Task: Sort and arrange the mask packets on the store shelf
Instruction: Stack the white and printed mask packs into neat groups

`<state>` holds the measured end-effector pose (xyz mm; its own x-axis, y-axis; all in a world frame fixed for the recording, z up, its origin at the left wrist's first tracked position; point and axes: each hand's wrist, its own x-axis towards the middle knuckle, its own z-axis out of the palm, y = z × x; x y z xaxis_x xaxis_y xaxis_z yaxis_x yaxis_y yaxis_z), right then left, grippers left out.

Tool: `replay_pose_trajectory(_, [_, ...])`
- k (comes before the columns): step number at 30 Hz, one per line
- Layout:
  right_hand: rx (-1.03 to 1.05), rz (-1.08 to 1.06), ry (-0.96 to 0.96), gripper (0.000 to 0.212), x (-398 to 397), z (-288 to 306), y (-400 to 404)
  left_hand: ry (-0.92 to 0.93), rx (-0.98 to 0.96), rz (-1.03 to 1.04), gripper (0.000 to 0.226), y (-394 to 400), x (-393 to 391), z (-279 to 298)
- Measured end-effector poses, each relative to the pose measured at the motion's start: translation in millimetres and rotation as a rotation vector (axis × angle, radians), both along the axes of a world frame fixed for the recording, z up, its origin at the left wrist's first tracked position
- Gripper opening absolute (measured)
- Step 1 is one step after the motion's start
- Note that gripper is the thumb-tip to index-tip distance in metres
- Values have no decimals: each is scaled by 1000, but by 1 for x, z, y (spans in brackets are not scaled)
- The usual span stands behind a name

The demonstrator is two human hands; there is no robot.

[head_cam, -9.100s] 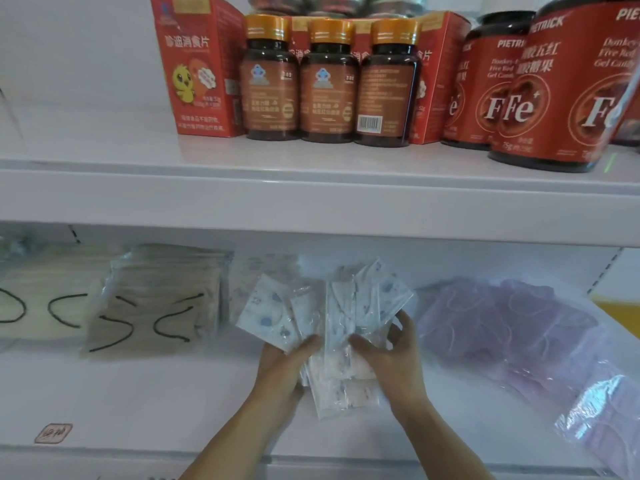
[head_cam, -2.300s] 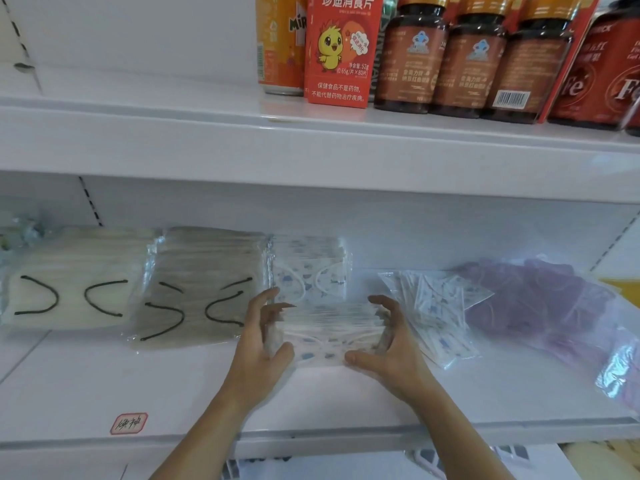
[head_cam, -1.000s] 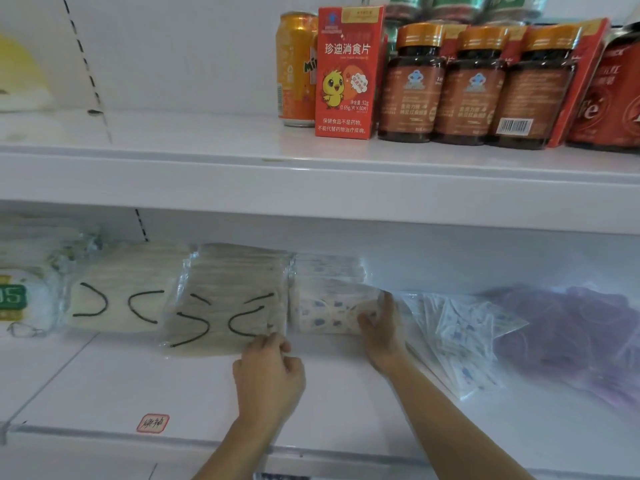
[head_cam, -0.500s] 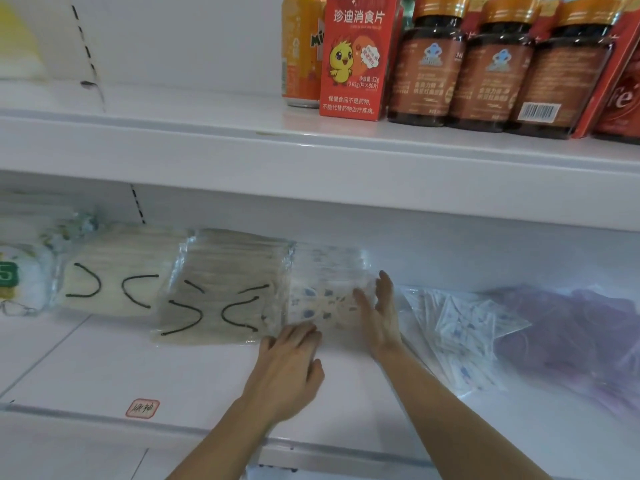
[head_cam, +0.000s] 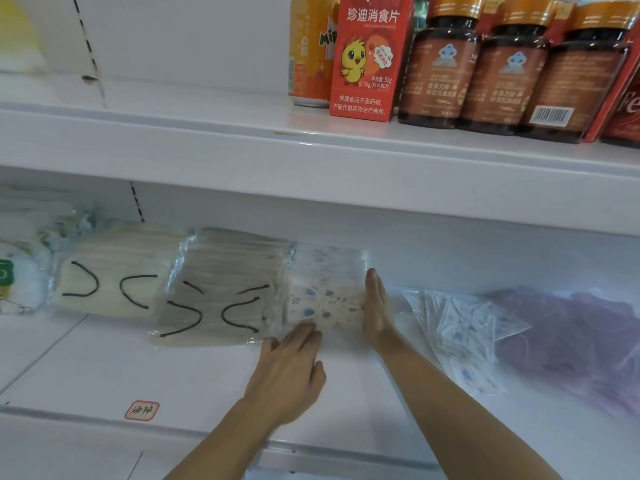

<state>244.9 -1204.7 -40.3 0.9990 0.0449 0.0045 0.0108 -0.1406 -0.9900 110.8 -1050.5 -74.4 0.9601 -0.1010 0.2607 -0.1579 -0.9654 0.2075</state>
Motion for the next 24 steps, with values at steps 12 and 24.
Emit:
replay_pose_trajectory(12, [-625,-404,-445,63,-76,2,-126,-2,-30,-10,39,1,-1,-2])
replay_pose_trajectory(24, [-524,-424,-122,43,-93,-12,-178,-73,-118,2,36,4,-2,-6])
